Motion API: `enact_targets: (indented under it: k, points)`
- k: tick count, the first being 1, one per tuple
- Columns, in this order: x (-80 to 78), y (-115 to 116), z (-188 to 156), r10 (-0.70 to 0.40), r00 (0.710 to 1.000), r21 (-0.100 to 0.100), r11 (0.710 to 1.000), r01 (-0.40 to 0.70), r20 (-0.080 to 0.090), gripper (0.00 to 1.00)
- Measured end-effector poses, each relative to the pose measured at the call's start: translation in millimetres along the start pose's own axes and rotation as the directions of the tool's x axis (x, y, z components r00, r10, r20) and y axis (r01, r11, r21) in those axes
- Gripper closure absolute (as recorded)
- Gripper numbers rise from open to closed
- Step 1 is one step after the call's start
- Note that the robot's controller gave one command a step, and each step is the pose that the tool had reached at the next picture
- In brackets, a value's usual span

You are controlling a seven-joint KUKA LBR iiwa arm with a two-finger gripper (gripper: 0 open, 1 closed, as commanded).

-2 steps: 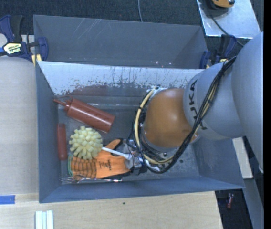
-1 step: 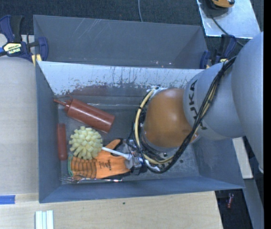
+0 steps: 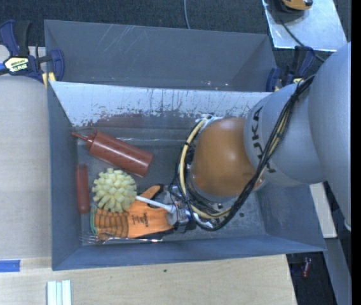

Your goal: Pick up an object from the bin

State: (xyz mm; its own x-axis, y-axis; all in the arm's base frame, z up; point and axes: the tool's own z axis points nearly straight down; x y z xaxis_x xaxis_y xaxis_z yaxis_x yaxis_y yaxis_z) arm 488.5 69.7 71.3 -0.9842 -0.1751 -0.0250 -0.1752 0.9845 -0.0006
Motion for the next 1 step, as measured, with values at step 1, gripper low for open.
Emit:
enact_targets:
  k: [1]
  points:
    - [0.0,0.0,0.0,0.0,1.0,0.0,1.0,0.0,0.0,1.0]
